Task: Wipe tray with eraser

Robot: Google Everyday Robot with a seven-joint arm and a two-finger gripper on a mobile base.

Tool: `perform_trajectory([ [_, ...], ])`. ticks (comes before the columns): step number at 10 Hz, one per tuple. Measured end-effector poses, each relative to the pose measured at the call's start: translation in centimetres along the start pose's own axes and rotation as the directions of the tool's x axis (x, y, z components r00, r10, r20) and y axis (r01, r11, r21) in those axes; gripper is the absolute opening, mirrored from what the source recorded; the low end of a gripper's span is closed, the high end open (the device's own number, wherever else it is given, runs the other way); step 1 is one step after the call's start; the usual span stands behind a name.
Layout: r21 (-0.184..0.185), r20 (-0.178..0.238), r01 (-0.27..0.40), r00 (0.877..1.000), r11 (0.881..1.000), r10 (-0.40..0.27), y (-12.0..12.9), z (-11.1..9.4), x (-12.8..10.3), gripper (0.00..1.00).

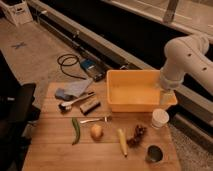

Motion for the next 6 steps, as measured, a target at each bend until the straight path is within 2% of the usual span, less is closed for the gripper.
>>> perform_trajectory([
  [2, 0.015, 0.012, 0.086, 0.996, 0.996, -0.086, -0.1, -0.7, -4.6, 0.65],
  [3, 0.025, 0.024, 0.146, 0.989, 0.989, -0.146, 0.1, -1.2, -7.7, 0.65],
  [6, 0.029, 0.020, 0.157, 0.987, 0.987, -0.157, 0.2, -1.3, -8.0, 0.65],
])
